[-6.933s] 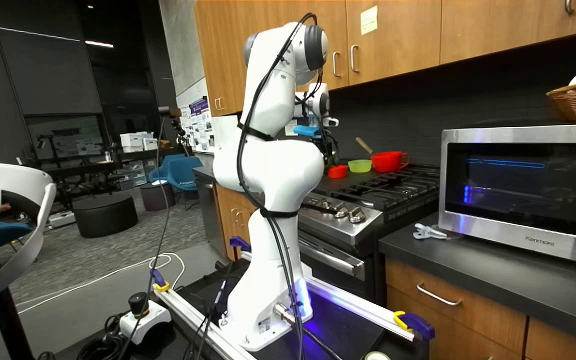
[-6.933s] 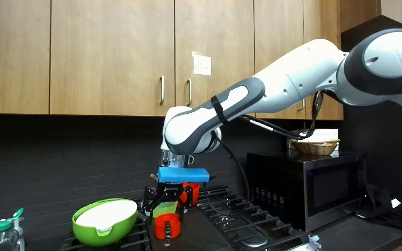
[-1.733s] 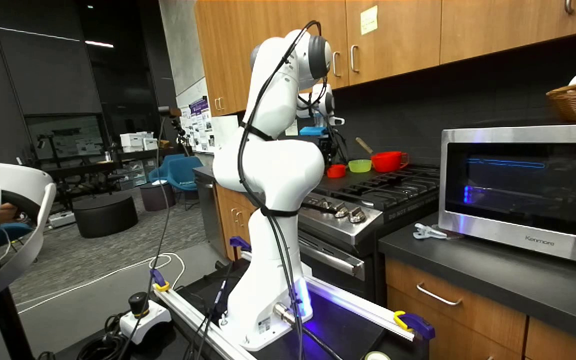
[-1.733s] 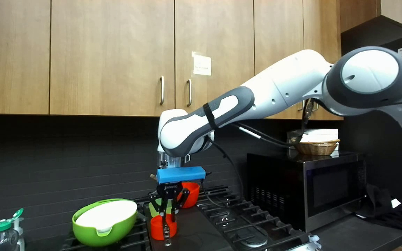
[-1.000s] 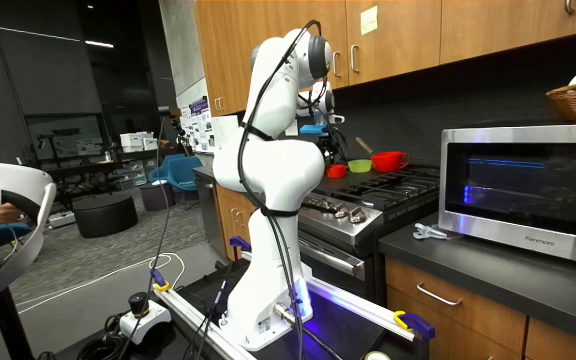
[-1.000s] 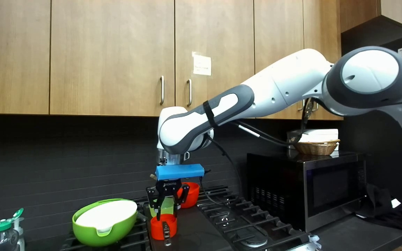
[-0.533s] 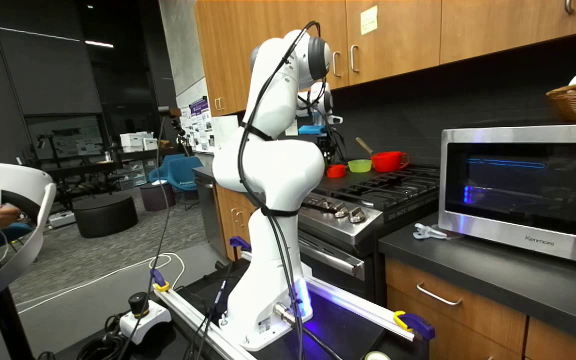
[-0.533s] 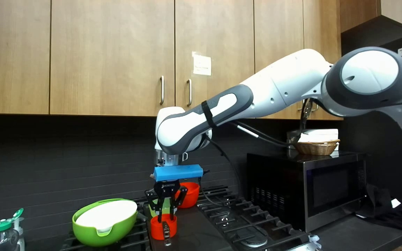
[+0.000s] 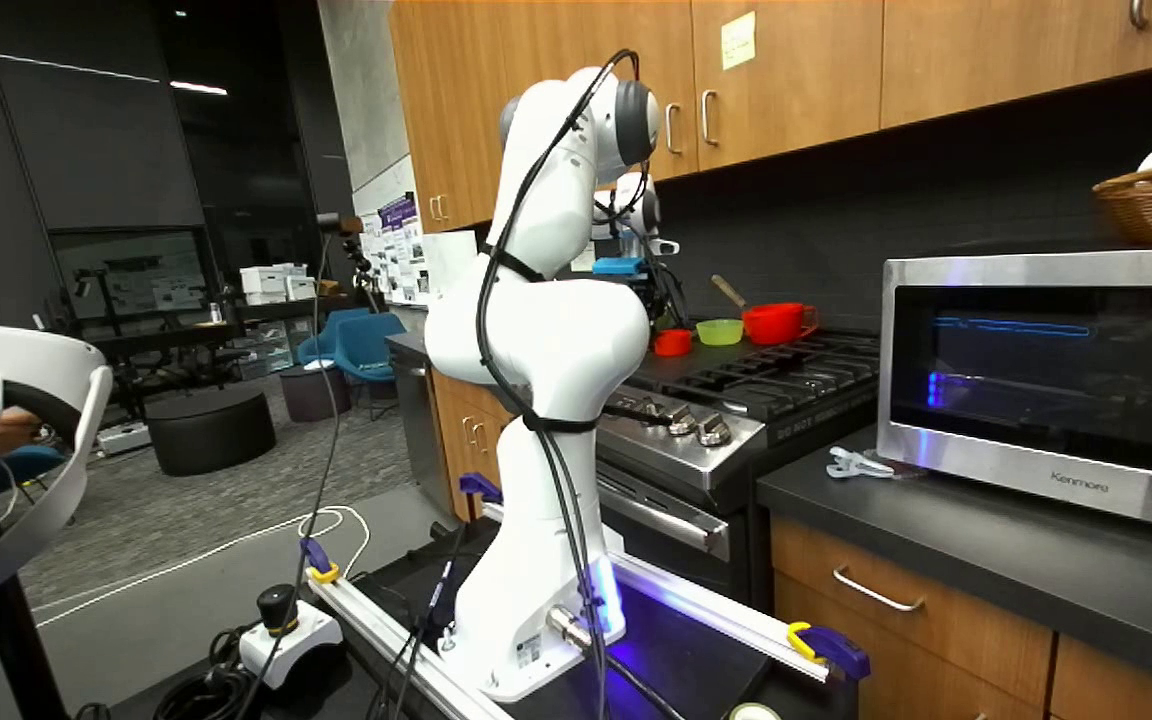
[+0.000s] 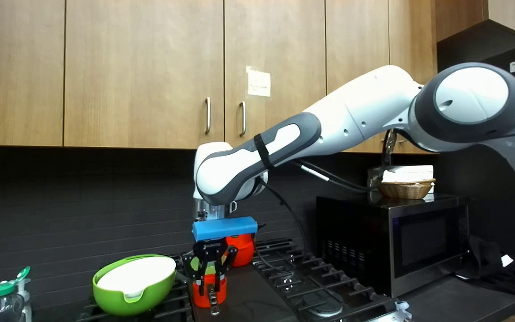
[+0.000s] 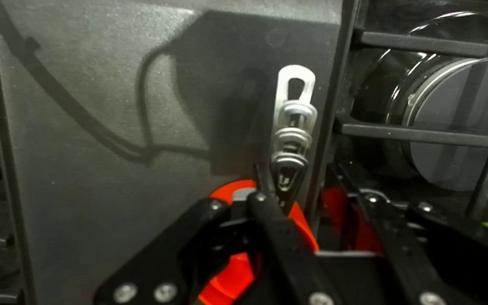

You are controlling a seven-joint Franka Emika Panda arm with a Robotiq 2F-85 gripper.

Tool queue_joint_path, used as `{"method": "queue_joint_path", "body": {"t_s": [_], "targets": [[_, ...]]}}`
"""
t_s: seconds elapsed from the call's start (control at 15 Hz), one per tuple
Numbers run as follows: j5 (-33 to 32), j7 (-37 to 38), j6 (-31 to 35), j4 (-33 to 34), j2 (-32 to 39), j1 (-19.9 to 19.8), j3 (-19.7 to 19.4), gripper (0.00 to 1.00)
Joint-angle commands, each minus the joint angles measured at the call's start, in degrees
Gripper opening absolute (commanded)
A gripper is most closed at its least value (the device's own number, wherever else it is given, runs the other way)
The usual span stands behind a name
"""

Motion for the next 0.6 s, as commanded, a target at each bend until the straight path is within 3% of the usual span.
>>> {"method": "queue_joint_path", "body": {"t_s": [0.0, 0.53], "targets": [[-1.45, 0.56, -1.45, 1.42, 0.54, 1.04, -0.66, 0.29], [-1.72, 0.89, -1.23, 0.62, 0.28, 1.13, -0.99, 0.09]]}}
